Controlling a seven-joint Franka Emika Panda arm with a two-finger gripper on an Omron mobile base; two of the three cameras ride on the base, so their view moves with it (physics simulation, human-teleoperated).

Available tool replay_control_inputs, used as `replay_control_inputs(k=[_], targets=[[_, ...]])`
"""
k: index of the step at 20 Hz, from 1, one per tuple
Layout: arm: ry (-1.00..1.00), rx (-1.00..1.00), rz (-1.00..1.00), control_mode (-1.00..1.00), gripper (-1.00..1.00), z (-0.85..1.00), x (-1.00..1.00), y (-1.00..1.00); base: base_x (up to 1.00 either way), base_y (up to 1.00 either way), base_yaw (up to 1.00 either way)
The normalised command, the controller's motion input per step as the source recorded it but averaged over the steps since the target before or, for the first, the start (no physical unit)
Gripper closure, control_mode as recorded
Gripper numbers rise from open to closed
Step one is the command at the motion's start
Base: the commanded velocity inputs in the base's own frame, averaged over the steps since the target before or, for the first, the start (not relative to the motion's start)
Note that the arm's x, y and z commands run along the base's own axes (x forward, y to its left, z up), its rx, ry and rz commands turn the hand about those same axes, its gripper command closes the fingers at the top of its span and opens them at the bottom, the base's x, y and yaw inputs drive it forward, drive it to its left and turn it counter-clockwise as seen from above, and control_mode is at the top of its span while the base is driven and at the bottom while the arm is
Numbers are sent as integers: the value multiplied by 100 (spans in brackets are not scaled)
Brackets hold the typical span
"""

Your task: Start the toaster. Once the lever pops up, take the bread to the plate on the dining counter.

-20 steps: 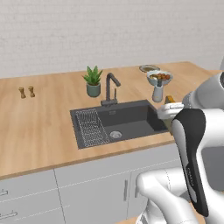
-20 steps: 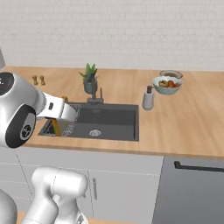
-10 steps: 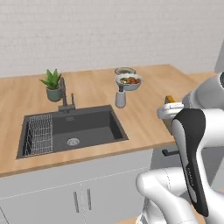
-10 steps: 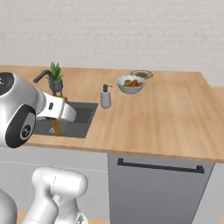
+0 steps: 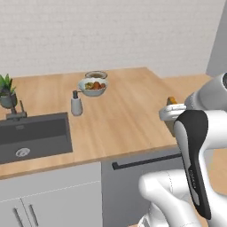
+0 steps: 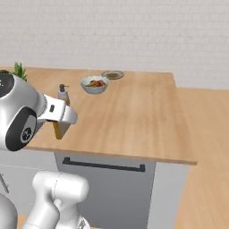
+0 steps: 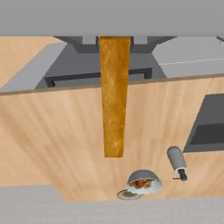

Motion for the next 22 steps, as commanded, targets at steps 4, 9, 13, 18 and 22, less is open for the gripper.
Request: replay_control_inputs(k=[4,9,13,18,22], targets=[[0,0,0,100,100,0,0,0,31,-100,1],[0,0,0,100,100,0,0,0,35,-100,1],[0,0,0,100,100,0,0,0,37,-100,2],[0,0,0,100,100,0,0,0,38,-100,3],[0,0,0,100,100,0,0,0,38,-100,3]])
